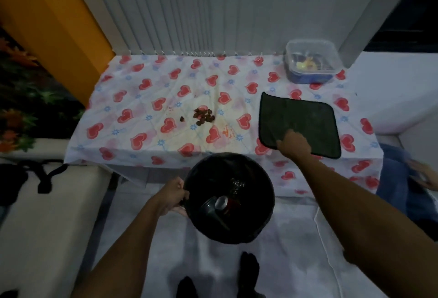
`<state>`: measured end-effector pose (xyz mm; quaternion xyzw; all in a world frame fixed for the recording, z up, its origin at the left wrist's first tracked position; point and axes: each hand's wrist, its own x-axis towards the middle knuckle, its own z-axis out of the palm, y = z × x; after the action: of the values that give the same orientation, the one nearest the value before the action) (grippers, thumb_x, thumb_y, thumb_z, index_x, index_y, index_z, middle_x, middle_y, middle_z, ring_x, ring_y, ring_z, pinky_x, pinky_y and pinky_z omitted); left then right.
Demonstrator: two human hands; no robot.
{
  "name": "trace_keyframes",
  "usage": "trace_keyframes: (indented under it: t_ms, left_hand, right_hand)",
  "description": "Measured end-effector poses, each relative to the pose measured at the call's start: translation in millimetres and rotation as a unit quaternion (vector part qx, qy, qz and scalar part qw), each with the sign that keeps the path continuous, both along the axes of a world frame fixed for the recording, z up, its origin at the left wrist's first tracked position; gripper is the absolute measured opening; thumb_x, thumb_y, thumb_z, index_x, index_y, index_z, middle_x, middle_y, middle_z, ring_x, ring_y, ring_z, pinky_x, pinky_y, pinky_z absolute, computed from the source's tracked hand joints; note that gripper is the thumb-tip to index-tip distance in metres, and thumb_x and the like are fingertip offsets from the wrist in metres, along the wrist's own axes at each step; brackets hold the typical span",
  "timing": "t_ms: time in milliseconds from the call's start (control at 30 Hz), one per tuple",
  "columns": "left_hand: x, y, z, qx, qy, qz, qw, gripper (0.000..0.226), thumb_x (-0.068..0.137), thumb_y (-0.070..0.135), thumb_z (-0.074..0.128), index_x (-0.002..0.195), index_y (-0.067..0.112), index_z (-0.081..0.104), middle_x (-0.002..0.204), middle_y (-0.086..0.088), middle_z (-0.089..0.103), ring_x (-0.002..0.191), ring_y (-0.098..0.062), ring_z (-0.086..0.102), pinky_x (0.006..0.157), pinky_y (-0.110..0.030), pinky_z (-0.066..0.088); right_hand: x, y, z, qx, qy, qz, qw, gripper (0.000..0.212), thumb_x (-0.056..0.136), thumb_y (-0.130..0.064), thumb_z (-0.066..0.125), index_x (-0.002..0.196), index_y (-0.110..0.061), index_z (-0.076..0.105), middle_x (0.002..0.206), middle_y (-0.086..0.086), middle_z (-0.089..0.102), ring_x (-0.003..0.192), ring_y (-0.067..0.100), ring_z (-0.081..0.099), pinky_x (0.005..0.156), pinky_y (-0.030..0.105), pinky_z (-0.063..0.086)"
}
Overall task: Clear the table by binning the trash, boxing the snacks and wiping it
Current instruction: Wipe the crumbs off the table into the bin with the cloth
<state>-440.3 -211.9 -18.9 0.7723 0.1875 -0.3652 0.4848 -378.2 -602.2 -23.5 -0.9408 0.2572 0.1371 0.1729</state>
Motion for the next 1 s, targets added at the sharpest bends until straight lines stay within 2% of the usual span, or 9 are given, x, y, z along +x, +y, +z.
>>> trace_keyframes:
  t_ms: [133,267,500,600,667,767,867,933,1000]
  left_hand:
    - [7.3,-1.0,-3.0,0.020,-0.012,-0.004,1.000,0.030,0.075,-0.014,0.054,0.091,0.010,0.045,0.088,-0.016,0.051,0.076,-0.025,0.053,0.063,-0.040,0.048]
    - [10.7,1.0,-5.7,0.009,0.023,0.008,1.000,0.028,0.079,-0.014,0.053,0.098,0.007,0.050,0.087,-0.017,0.057,0.068,-0.029,0.061,0.055,-0.040,0.058]
    - [14.7,14.0,-10.3,0.002,0.034,0.044,0.998,0.027,0.079,-0.012,0.056,0.091,0.010,0.045,0.092,-0.021,0.058,0.074,-0.035,0.061,0.059,-0.053,0.061]
    - [16.1,21.1,-8.8,-0.009,0.045,0.045,0.998,0.028,0.080,-0.013,0.056,0.089,0.011,0.044,0.091,-0.020,0.057,0.072,-0.034,0.060,0.060,-0.053,0.061]
    - [18.1,29.8,-9.0,-0.014,0.052,0.041,0.998,0.028,0.081,-0.013,0.056,0.089,0.011,0.044,0.093,-0.020,0.057,0.072,-0.034,0.061,0.060,-0.053,0.060]
    - [21.9,47.8,-9.2,-0.015,0.059,0.040,0.997,0.028,0.082,-0.013,0.056,0.086,0.011,0.043,0.086,-0.019,0.057,0.067,-0.033,0.062,0.063,-0.058,0.060]
    - [29.0,65.4,-7.7,-0.010,0.073,0.026,0.997,0.028,0.082,-0.013,0.056,0.086,0.011,0.044,0.083,-0.019,0.059,0.061,-0.032,0.066,0.062,-0.056,0.060]
    - [36.5,75.2,-8.6,-0.006,0.078,0.011,0.997,0.027,0.081,-0.013,0.056,0.086,0.011,0.044,0.081,-0.018,0.059,0.058,-0.030,0.066,0.058,-0.052,0.060]
    - [45.1,83.7,-12.0,-0.003,0.083,-0.009,0.996,0.025,0.082,-0.011,0.058,0.087,0.010,0.046,0.081,-0.019,0.062,0.062,-0.032,0.066,0.059,-0.051,0.060]
  right_hand:
    - [33.7,-26.1,-10.0,-0.016,0.019,0.021,0.999,0.055,0.092,-0.040,0.059,0.132,-0.003,0.048,0.132,0.023,0.053,0.118,0.044,0.053,0.096,0.051,0.051]
    - [41.1,-36.3,-21.7,-0.036,0.047,0.029,0.998,0.061,0.094,-0.037,0.062,0.139,-0.001,0.042,0.139,0.023,0.045,0.125,0.045,0.047,0.100,0.053,0.047]
    - [45.3,-45.2,-29.9,-0.100,0.053,0.071,0.991,0.034,0.095,-0.024,0.058,0.126,-0.009,0.058,0.129,0.018,0.047,0.116,0.041,0.051,0.088,0.050,0.051]
    - [48.2,-43.0,-25.8,-0.110,0.040,0.077,0.990,0.033,0.095,-0.024,0.056,0.125,-0.010,0.060,0.127,0.019,0.050,0.116,0.042,0.050,0.089,0.051,0.050]
    - [53.4,-36.9,-18.2,-0.117,0.009,0.059,0.991,0.038,0.095,-0.023,0.054,0.129,-0.007,0.052,0.129,0.023,0.050,0.118,0.044,0.049,0.090,0.052,0.048]
    - [68.4,-21.4,-1.3,-0.102,-0.115,0.012,0.988,0.049,0.097,-0.019,0.048,0.137,0.006,0.036,0.122,0.032,0.055,0.110,0.050,0.054,0.087,0.054,0.049]
    - [92.7,0.6,33.4,-0.058,-0.195,-0.026,0.979,0.057,0.101,-0.020,0.046,0.146,0.009,0.025,0.106,0.022,0.062,0.092,0.040,0.063,0.078,0.049,0.053]
    - [112.0,20.8,64.5,0.000,-0.222,-0.051,0.974,0.047,0.103,-0.024,0.046,0.141,0.000,0.033,0.104,0.015,0.059,0.094,0.033,0.063,0.079,0.039,0.049]
    - [131.5,43.2,89.0,0.035,-0.275,-0.044,0.960,0.035,0.105,-0.025,0.041,0.132,-0.003,0.040,0.111,0.018,0.060,0.102,0.035,0.062,0.085,0.040,0.048]
